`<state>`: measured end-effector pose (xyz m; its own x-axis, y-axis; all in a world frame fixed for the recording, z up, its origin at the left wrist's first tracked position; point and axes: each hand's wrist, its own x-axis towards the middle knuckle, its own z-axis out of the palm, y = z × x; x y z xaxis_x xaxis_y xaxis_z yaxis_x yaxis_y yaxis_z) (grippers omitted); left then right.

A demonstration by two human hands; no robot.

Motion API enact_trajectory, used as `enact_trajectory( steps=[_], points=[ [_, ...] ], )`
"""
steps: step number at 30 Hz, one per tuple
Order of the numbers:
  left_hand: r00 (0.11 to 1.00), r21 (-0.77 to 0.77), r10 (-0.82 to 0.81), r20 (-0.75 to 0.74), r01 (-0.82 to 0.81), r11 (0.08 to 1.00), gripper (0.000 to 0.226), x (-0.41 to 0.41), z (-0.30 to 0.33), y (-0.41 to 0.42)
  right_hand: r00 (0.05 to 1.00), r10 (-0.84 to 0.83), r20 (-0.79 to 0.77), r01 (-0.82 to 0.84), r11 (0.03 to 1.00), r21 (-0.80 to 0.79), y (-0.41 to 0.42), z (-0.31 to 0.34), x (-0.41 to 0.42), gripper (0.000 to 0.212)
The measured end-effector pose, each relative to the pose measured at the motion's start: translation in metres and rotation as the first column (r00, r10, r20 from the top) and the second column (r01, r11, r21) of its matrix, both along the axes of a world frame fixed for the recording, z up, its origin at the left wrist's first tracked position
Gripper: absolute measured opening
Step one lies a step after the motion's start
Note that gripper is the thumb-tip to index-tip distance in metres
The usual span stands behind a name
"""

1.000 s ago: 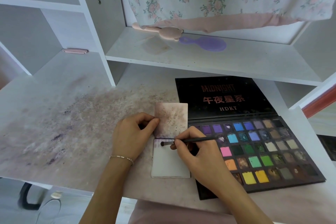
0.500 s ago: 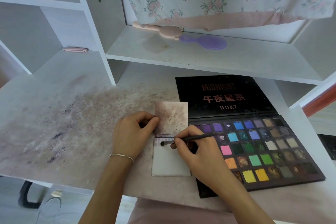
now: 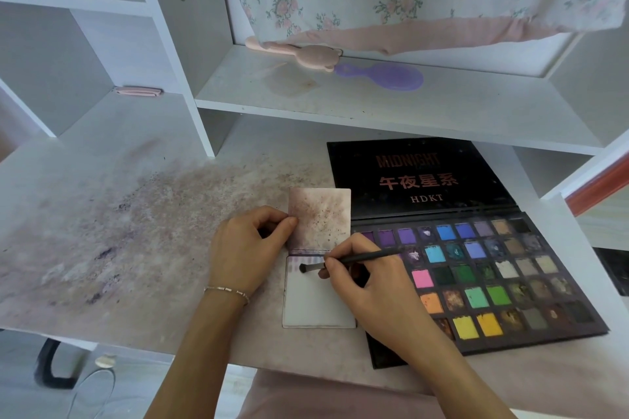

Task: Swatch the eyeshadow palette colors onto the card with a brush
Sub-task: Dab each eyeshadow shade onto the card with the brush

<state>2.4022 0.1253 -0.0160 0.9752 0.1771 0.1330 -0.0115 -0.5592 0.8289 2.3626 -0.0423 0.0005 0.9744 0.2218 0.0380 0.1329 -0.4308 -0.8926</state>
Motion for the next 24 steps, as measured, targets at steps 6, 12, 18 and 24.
enact_trajectory(
  steps=[6,12,18,24],
  points=[
    [1.000,0.005,0.000,0.001,0.000,1.000,0.017,-0.0003,-0.0001,0.0000,1.000,0.000,0.012,0.000,1.000,-0.001,0.0004,0.0007,0.0004,0.013],
    [1.000,0.005,0.007,-0.002,-0.007,1.000,0.020,0.0002,-0.0007,0.0001,1.000,0.016,0.003,-0.016,1.000,-0.009,0.0001,0.0015,0.0001,0.014],
    [1.000,-0.001,0.006,-0.004,-0.006,1.000,0.020,-0.0004,-0.0002,-0.0002,1.000,0.013,0.001,-0.013,1.000,0.000,-0.0001,0.0010,0.0001,0.011],
    [1.000,0.007,0.007,0.000,-0.007,1.000,0.021,-0.0005,0.0003,-0.0002,1.000,0.011,0.005,-0.011,1.000,0.000,0.0010,0.0021,0.0005,0.014]
  ],
)
